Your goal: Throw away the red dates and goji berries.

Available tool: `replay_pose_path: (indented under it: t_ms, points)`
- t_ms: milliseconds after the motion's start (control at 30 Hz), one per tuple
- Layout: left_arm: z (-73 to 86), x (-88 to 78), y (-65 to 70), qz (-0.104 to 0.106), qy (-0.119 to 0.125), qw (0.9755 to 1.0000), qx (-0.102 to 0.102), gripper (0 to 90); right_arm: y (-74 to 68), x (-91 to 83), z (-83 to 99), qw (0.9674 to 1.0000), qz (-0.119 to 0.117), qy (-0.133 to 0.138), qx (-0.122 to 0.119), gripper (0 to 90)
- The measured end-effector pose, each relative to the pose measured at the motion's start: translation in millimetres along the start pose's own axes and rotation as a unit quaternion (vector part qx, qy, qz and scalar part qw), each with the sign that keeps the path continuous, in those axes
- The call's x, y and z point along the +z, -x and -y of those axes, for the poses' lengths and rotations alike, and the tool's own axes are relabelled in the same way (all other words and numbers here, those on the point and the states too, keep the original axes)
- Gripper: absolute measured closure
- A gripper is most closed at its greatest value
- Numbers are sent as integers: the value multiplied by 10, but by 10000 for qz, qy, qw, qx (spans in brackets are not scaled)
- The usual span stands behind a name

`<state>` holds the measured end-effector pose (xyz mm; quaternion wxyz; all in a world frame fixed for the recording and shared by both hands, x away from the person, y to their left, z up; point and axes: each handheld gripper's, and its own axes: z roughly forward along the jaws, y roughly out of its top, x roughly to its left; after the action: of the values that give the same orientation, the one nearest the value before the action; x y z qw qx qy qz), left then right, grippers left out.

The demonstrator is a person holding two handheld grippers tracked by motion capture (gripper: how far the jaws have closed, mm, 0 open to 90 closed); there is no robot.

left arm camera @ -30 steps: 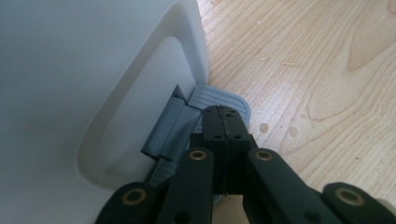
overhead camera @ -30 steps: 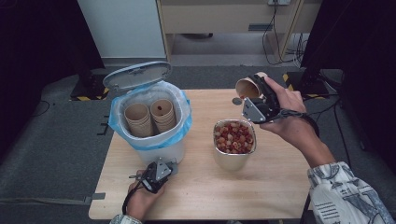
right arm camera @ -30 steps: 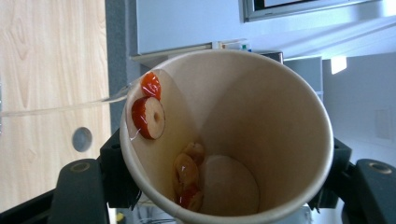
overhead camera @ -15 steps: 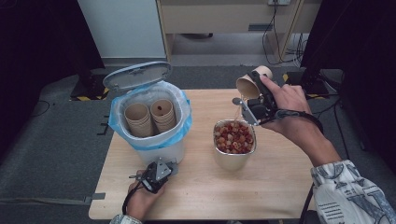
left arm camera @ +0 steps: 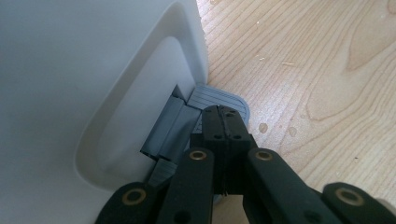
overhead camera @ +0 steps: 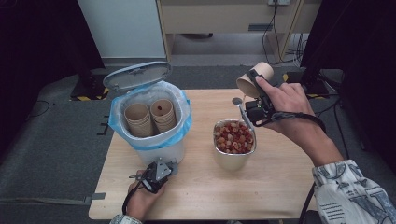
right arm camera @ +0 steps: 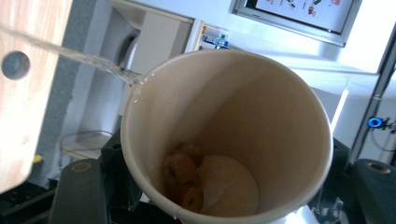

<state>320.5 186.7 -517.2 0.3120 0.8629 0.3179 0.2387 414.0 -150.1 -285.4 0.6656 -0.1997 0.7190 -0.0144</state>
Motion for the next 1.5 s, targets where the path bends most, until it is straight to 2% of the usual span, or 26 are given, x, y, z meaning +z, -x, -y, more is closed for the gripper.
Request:
replay_pose_path:
  t_ms: [233,433,700,767,800,867,900,933,1000,1033,1133,1233,1333,1433,1500]
  points:
    - [0,0,0,1,-2,10000,3,899,-25,-14,-23,9990,135,-95,-415,298]
    - [-1,-1,1,-3,-7,10000,3,899,-37,-32,-55,9979,213,-108,-600,298]
    - [-1,0,1,0,1,10000,-3,899,15,-65,-3,9983,267,-151,-502,298]
    - [-1,0,-1,3,-3,10000,-5,899,-21,-61,-48,9978,306,-210,-554,300]
    - [-1,-1,-1,5,-3,10000,-2,899,-95,-42,-120,9977,202,-89,-645,300]
    - [-2,-2,2,-5,-16,10000,6,899,-314,25,-286,9936,-85,16,-1126,300]
    - [-1,-3,2,-5,-16,10000,10,899,-383,48,-339,9914,-136,80,-1298,300]
    - [-1,-3,1,-1,-16,10000,4,899,-413,58,-361,9910,-138,105,-1325,301]
    - [1,-3,-2,8,-3,10000,-1,899,-387,59,-334,9922,-71,40,-1243,300]
    - [1,-3,-3,12,-3,10000,-4,899,-338,41,-286,9940,-21,-41,-1089,300]
    - [1,-3,-3,12,-4,10000,-1,899,-334,30,-263,9939,-11,-51,-1102,300]
    - [0,-3,2,0,-13,10000,3,899,-400,37,-258,9924,-67,-71,-1230,300]
    - [0,-3,0,5,-9,10000,-1,899,-402,35,-256,9917,-69,-57,-1285,300]
    - [1,-1,-2,10,3,10000,-4,899,-364,17,-211,9928,-46,-80,-1193,300]
    - [2,-1,-2,11,4,10000,-5,899,-269,-18,-145,9940,56,-142,-1079,300]
